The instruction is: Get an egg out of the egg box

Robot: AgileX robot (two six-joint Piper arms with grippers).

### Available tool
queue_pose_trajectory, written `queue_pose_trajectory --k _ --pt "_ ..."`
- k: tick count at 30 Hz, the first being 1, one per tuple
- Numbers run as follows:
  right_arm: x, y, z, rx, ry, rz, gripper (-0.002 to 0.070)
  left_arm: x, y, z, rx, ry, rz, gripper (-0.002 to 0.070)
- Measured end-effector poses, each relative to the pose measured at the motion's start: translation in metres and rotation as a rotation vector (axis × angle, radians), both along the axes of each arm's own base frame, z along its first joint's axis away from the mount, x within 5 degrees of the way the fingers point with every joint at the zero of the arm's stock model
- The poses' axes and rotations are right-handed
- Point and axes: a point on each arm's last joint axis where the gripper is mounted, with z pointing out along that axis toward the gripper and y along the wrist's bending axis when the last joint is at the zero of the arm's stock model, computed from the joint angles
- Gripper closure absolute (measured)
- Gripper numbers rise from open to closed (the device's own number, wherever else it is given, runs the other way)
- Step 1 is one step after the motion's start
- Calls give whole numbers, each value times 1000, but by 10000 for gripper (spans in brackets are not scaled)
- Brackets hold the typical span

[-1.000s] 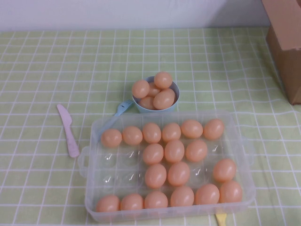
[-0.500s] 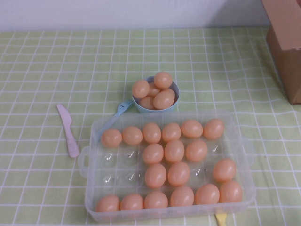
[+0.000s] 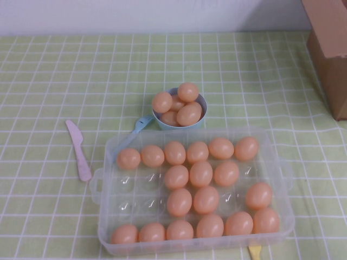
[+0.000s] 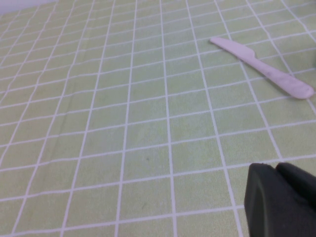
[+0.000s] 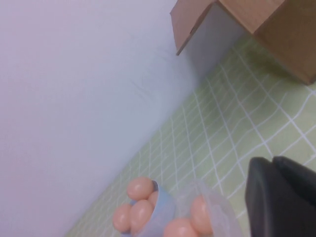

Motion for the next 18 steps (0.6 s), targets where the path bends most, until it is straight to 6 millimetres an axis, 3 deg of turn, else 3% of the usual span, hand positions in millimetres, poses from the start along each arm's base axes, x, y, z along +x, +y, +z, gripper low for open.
queue_pose_trajectory --k 8,12,15,18 --pt "0 2 0 50 11 19 694 0 0 0 0 0 0 680" --pt "-2 8 -2 -68 38 96 694 0 0 0 0 0 0 679" --pt "-2 16 15 -230 72 204 694 0 0 0 0 0 0 680" --pt "5 20 48 -400 114 279 694 0 0 0 0 0 0 680"
